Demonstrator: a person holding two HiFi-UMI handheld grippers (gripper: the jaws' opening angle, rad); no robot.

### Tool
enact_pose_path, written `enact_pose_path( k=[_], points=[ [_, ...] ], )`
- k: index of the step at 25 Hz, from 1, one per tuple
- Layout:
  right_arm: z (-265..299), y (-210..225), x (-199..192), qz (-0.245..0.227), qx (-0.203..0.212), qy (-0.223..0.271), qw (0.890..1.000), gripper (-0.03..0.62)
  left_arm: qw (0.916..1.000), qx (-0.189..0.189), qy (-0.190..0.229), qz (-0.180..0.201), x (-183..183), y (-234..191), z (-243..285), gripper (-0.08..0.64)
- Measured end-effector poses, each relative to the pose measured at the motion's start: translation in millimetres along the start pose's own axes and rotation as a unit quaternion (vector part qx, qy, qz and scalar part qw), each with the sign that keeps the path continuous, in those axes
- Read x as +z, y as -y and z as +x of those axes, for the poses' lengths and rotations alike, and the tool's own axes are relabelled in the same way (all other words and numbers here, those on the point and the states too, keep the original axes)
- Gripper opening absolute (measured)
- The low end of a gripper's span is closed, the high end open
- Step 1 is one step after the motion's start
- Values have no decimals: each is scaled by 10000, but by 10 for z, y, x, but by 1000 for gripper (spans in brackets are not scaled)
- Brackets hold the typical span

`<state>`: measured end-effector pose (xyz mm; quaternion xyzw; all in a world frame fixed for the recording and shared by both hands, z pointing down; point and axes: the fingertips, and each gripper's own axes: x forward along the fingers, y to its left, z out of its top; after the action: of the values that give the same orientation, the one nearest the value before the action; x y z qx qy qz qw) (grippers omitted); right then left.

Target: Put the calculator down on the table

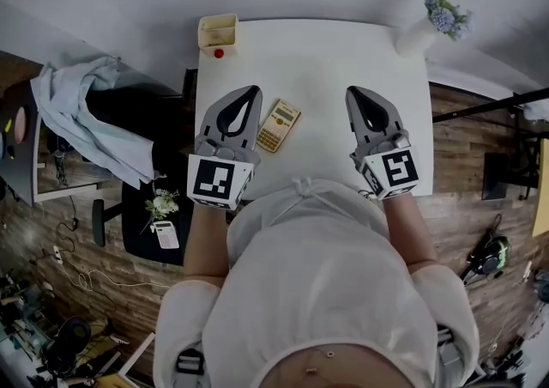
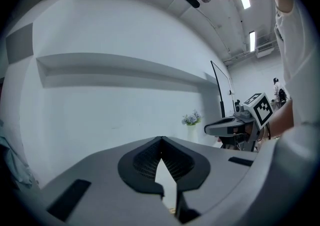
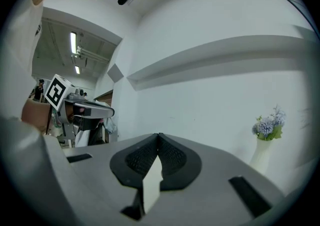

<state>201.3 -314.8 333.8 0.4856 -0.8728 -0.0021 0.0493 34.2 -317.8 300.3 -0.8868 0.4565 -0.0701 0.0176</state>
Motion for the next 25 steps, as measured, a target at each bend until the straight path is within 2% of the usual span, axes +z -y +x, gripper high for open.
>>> enact_pose_path(
  k=[3, 8, 12, 15, 18, 25],
  points=[
    [17, -18, 4, -39, 32, -26, 10000, 3, 9999, 39, 125, -3, -1, -30, 26, 18],
    [24, -18, -23, -86, 53, -95, 9999, 3, 10000, 19, -24, -52, -28, 11, 12, 18],
    [13, -8, -16, -120, 56, -95, 9999, 3, 9999, 18, 131, -21, 29, 14, 24, 18],
    [5, -13, -8, -127, 105, -68, 9998, 2, 10000, 42, -9, 1, -6, 21, 16, 18],
    [-24, 0, -15, -50, 131, -42, 9999, 3, 10000, 44, 52, 49, -7, 63, 38, 18],
    [-58, -14, 13, -221, 228, -48, 9995, 2, 9998, 128, -73, -159, -84, 97, 67, 20]
  ],
)
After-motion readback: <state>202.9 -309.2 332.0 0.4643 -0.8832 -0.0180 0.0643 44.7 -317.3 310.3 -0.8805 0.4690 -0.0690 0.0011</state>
